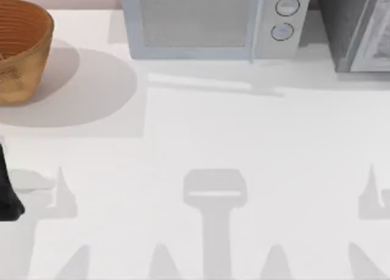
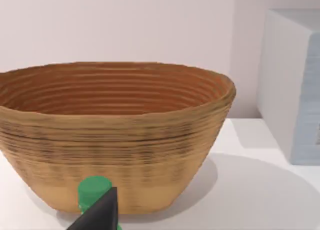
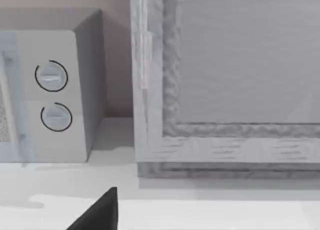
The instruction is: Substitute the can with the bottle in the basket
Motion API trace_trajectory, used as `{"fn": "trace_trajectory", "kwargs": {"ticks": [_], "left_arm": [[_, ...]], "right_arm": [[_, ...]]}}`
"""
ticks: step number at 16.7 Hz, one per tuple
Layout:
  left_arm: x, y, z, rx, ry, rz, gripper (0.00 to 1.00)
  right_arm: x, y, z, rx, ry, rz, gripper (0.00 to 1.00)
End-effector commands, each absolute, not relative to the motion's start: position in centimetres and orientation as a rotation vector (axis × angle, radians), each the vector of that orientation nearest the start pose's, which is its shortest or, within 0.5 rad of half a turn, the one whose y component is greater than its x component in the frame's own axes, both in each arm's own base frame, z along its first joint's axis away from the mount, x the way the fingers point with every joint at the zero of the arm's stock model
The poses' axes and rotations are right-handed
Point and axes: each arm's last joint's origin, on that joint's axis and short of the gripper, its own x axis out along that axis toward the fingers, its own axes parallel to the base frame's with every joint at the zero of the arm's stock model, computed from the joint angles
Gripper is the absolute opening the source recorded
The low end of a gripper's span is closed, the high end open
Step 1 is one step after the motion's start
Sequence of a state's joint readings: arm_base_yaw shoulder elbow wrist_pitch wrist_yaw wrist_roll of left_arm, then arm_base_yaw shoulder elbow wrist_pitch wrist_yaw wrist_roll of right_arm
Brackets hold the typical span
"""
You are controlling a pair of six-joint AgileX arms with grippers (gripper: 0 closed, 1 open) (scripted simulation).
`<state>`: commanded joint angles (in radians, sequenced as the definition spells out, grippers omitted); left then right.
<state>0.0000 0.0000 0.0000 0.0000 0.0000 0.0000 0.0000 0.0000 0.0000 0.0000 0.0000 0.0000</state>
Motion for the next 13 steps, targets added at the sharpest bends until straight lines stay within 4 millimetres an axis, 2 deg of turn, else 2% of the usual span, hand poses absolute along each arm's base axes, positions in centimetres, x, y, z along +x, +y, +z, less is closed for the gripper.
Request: {"fn": "trace_trajectory", "kwargs": {"ticks": [4,7,9,13], "left_arm": [[10.6,0.0,16.1,0.003,0.033,0.007,1.00],[11.0,0.2,17.4,0.015,0.140,0.022,1.00],[11.5,0.3,19.2,0.027,0.224,0.026,1.00],[14.0,0.8,24.7,0.049,0.399,0.017,1.00]], "right_arm": [[10.6,-0.1,16.0,0.000,0.000,0.000,1.00],[10.6,-0.1,16.0,0.000,0.000,0.000,1.00],[10.6,-0.1,16.0,0.000,0.000,0.000,1.00],[10.6,-0.1,16.0,0.000,0.000,0.000,1.00]]}}
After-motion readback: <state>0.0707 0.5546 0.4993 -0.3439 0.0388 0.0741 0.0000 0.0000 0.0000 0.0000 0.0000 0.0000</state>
